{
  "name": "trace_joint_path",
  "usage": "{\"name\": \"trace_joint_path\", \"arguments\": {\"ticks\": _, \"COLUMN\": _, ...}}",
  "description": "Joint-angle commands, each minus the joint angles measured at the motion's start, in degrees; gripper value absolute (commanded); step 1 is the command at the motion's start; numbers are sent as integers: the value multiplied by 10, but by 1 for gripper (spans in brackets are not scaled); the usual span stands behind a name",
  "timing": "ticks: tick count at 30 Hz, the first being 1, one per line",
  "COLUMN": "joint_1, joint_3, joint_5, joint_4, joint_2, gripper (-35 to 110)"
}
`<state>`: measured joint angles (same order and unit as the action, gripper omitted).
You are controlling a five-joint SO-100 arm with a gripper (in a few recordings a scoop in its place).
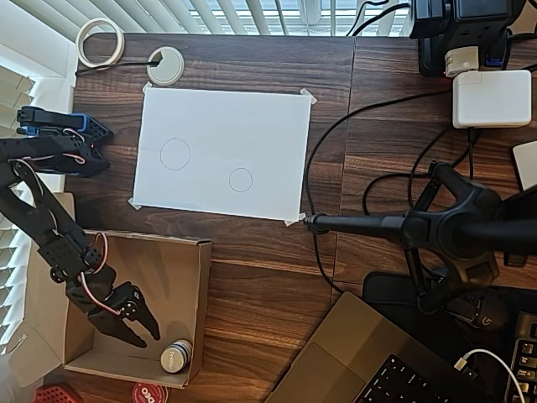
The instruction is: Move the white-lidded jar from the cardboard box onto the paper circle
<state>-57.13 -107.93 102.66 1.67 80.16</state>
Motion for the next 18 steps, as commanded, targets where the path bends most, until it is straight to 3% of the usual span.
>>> {"name": "trace_joint_path", "arguments": {"ticks": 1, "joint_1": -7, "joint_3": 25, "joint_5": 15, "joint_4": -18, "joint_2": 45, "gripper": 26}}
{"name": "trace_joint_path", "arguments": {"ticks": 7, "joint_1": -7, "joint_3": 75, "joint_5": 22, "joint_4": -18, "joint_2": -20, "gripper": 40}}
{"name": "trace_joint_path", "arguments": {"ticks": 18, "joint_1": -36, "joint_3": 146, "joint_5": 18, "joint_4": -18, "joint_2": -72, "gripper": 40}}
